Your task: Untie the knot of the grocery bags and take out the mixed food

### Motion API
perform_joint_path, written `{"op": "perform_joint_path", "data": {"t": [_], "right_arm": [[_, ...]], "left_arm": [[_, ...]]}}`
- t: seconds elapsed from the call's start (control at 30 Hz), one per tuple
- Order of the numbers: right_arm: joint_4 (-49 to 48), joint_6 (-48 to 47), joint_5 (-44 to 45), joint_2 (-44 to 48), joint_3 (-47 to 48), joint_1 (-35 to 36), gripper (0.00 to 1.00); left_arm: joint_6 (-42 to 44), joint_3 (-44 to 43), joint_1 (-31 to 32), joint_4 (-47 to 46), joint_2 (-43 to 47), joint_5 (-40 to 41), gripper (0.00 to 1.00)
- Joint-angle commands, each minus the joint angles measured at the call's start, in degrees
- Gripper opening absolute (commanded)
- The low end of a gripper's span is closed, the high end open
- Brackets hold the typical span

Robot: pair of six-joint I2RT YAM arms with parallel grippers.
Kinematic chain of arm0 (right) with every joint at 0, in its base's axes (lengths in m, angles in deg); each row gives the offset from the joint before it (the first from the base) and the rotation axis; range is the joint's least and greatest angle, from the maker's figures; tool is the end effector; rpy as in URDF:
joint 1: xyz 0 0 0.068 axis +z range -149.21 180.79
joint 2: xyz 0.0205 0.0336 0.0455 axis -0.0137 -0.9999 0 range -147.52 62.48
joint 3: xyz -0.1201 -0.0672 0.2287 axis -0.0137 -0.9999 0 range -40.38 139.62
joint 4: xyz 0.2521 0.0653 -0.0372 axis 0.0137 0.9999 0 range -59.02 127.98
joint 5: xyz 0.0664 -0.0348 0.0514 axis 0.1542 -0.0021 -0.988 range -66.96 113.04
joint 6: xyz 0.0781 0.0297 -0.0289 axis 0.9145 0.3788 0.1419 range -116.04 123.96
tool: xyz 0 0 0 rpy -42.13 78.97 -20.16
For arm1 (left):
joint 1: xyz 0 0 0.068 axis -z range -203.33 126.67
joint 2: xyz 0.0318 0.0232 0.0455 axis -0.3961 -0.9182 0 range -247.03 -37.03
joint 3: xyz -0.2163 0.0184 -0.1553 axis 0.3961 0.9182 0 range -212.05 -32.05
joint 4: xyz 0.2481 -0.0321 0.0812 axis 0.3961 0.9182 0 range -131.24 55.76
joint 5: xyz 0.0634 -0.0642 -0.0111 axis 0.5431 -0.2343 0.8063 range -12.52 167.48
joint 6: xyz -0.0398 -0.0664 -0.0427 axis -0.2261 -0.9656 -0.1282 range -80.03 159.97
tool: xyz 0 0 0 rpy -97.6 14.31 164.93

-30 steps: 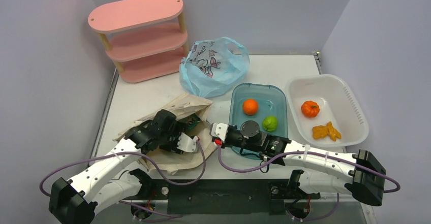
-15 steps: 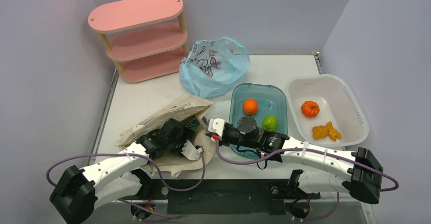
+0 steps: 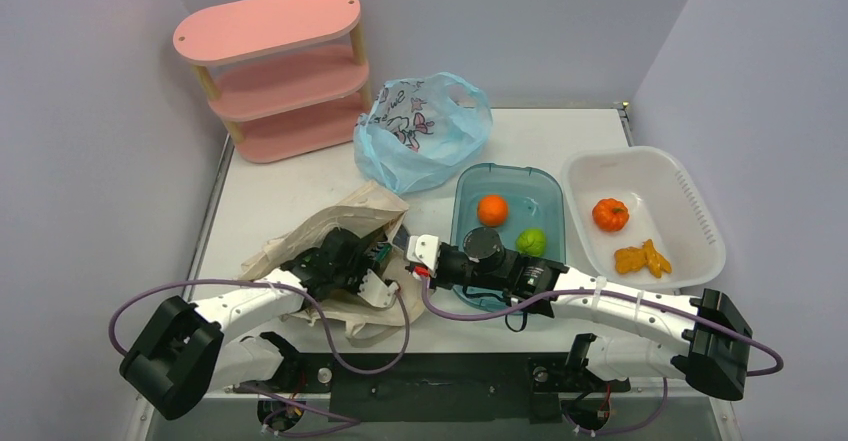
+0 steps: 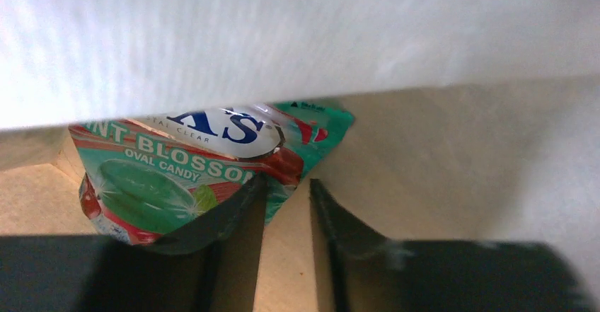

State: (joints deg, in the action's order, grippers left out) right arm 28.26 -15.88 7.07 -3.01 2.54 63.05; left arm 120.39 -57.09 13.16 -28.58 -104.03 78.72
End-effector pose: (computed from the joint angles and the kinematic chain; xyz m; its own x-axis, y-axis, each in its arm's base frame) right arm 0.1227 0.2796 0.2580 0.1809 -0.3570 -0.9164 -0.9674 0.1034 -0.2312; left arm 0.1869 -0.1361 0.1062 0.4674 0.8805 -0.0788 0.7435 -0.3433 0.5739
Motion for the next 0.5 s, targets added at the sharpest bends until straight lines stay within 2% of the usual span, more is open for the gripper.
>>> {"op": "perform_joint_path", "data": {"t": [0.0,0.03,0.1,0.3,0.47], "right_arm": [[-1.96,0.27,-4.46,1.06,3.93,0.16,0.0],[-1.95,0.3,-4.39,1.04,3.95,0.1,0.0],[-1.94,0.51,-4.42,0.99,3.93,-0.08,0.0],[-2.38,0.9,-4.49,0.9,3.87,-1.31,0.0],[-3.12,2.86,-4.7,0.2,4.5,-2.27,0.0]], "left_arm": [[-0.12,0.13,-2.83,-2.32,-2.62,2.46,0.17],[-1.57,-0.74,-3.0,-2.61,-2.44,2.37,0.07],[-3.83,-2.27,-3.16,-2.53,-1.06,1.58,0.0],[-12.9,-6.59,-3.51,4.63,9.72,-3.42,0.0],[-18.54,-11.36,-5.38,19.27,21.17,-10.9,0.0]]}}
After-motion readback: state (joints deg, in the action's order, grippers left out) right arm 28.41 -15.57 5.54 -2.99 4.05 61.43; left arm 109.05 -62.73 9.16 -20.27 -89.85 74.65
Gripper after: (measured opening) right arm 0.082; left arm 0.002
